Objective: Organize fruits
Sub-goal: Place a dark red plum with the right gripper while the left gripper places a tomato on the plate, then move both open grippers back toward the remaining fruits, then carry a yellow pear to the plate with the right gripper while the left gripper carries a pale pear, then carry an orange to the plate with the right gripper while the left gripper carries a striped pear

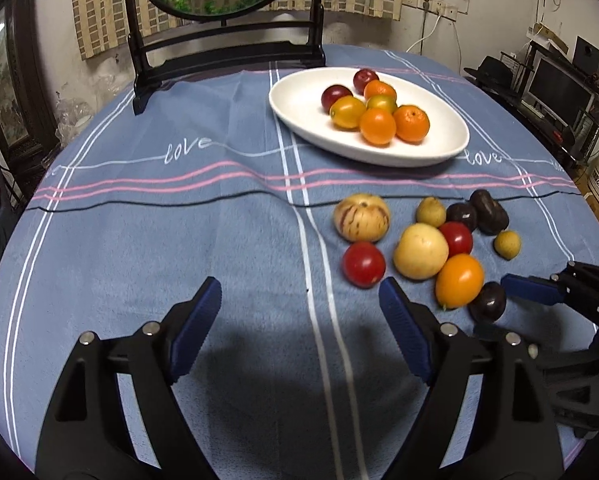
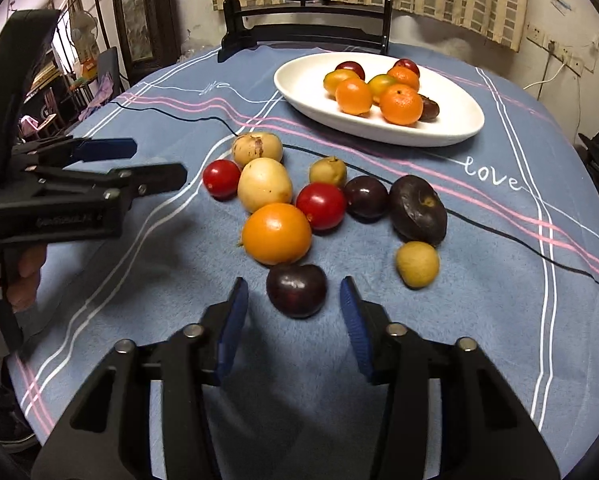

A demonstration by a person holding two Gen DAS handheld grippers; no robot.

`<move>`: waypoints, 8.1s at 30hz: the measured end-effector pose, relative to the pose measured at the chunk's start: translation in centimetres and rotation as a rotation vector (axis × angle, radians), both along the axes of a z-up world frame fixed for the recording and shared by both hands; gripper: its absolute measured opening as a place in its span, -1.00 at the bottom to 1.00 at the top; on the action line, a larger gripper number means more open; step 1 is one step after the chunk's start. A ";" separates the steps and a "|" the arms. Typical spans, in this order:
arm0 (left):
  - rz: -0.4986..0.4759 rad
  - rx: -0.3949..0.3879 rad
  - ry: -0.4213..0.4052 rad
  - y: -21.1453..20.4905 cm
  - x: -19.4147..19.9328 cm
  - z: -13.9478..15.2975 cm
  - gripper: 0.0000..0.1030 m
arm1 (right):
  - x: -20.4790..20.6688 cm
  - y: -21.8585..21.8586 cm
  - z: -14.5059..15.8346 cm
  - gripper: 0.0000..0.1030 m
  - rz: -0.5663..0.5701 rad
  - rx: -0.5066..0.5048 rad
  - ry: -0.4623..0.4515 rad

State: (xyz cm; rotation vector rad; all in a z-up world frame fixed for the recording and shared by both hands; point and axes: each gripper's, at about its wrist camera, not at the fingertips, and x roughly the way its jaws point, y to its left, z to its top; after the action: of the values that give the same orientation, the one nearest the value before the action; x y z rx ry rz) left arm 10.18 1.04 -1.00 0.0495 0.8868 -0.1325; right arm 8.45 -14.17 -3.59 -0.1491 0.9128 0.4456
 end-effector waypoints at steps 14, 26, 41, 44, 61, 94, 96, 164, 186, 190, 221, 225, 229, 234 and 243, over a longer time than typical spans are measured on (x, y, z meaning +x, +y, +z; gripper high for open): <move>-0.045 0.056 0.039 -2.2 2.2 -2.1 0.54 | -0.6 -4.6 1.3 -0.39 -0.078 0.083 -0.024; -0.097 0.002 0.035 -3.1 2.4 -1.5 -0.43 | -1.0 -5.9 2.7 -0.39 -0.106 0.116 -0.056; -0.137 -0.035 -0.104 -4.8 6.0 5.8 -0.43 | 4.2 -5.2 7.9 -0.39 -0.135 0.116 -0.246; -0.135 -0.027 -0.108 -5.3 7.5 5.7 -0.43 | 6.2 -4.9 7.4 -0.40 -0.137 0.107 -0.241; -0.066 -0.042 -0.031 -5.4 14.6 1.1 0.12 | 14.0 -3.4 2.6 -0.30 -0.121 0.023 -0.116; -0.089 -0.053 0.011 -3.6 -0.3 -0.1 0.44 | 1.0 -6.6 1.5 -0.29 -0.137 0.047 -0.050; -0.093 -0.047 0.010 -3.5 -0.7 -0.2 0.45 | 1.5 -6.4 1.0 -0.29 -0.135 0.037 -0.027; -0.121 -0.080 -0.027 -4.9 13.4 2.5 -0.25 | 12.5 -1.9 4.1 -0.49 -0.114 0.016 -0.167; -0.080 -0.053 -0.074 -2.9 5.4 2.6 0.61 | 5.2 -6.4 2.8 -0.43 -0.184 0.102 -0.060; -0.048 -0.086 -0.051 -1.9 3.5 1.9 0.65 | 3.1 -5.8 2.2 -0.43 -0.163 0.112 -0.037; -0.062 0.049 -0.048 -3.9 3.8 0.3 0.72 | 1.8 -5.0 1.5 -0.29 -0.201 0.225 -0.088; -0.088 0.057 -0.025 -4.8 5.0 -0.3 0.71 | 1.6 -5.0 1.8 -0.29 -0.195 0.225 -0.108; -0.089 0.054 0.006 -5.0 6.2 -1.3 0.53 | 1.3 -4.8 2.0 -0.29 -0.181 0.231 -0.113; -0.067 0.053 0.039 -5.2 7.4 -2.7 0.01 | 1.4 -4.8 1.8 -0.29 -0.185 0.227 -0.106; -0.092 -0.023 0.059 -4.2 5.4 -1.2 -0.20 | 1.7 -5.1 1.3 -0.29 -0.212 0.223 -0.094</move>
State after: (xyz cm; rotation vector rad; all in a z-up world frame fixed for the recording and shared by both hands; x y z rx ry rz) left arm 15.62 -3.14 -2.25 0.0652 0.9418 -0.2309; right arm 10.13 -19.27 -2.28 0.1288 0.7710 0.3369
